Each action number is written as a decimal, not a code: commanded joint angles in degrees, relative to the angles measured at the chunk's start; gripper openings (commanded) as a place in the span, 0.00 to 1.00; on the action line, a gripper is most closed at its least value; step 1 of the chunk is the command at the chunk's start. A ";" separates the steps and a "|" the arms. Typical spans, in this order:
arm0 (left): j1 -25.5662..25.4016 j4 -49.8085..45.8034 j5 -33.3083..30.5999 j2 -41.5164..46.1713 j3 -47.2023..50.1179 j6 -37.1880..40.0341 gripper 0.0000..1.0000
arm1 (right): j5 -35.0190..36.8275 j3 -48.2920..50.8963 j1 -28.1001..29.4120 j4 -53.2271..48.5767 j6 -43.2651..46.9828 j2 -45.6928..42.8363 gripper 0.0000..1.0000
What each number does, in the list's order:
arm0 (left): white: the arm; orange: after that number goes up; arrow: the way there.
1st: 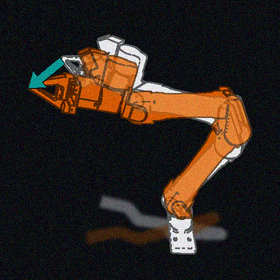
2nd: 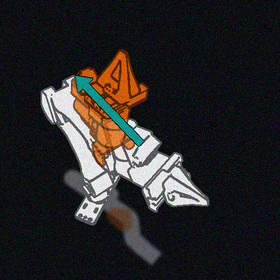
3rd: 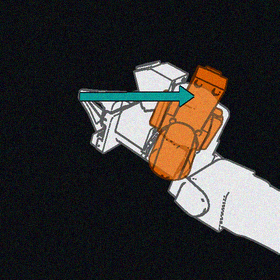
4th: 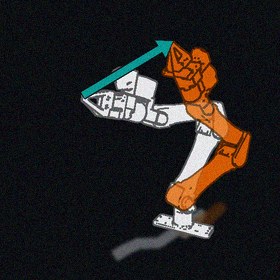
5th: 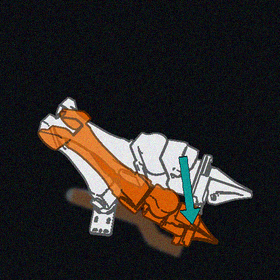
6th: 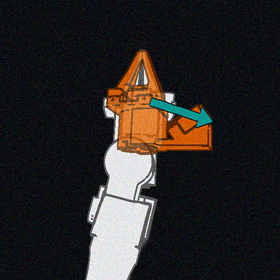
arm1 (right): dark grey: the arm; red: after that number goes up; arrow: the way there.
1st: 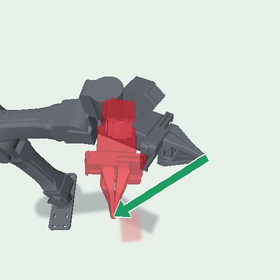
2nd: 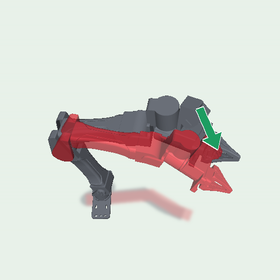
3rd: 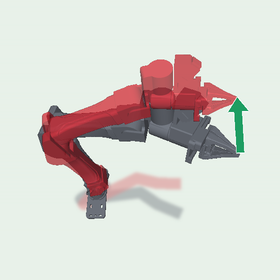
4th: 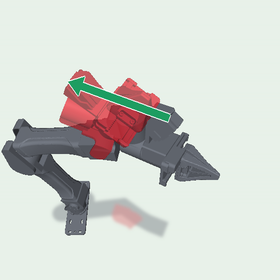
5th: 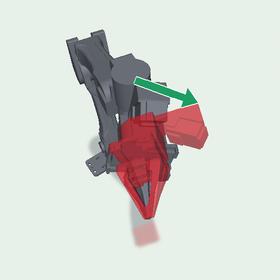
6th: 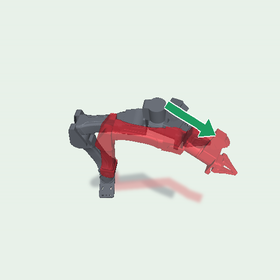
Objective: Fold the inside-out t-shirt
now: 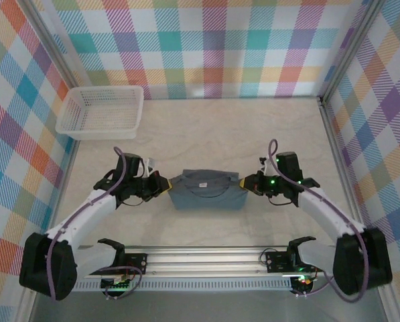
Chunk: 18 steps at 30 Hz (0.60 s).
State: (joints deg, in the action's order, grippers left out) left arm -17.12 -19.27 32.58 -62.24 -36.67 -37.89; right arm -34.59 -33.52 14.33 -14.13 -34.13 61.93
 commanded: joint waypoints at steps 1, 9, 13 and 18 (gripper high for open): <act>0.46 0.50 -1.52 0.00 -0.97 1.17 0.00 | 2.77 -0.26 -0.35 0.35 -1.98 -2.60 0.00; 0.34 6.50 -4.33 -12.16 -12.14 4.84 0.00 | 10.81 -7.69 -0.41 2.11 -0.15 5.93 0.00; -0.16 6.52 -6.25 -22.27 -17.65 7.07 0.00 | 11.19 -11.32 -0.36 4.56 1.71 13.72 0.00; -0.19 9.16 -9.34 -30.64 -18.23 7.42 0.00 | 11.44 -15.57 -0.35 6.43 3.67 24.75 0.00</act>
State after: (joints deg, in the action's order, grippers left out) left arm -17.17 -11.57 26.41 -90.13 -54.30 -32.34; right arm -24.69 -46.76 14.28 -9.50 -33.12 82.72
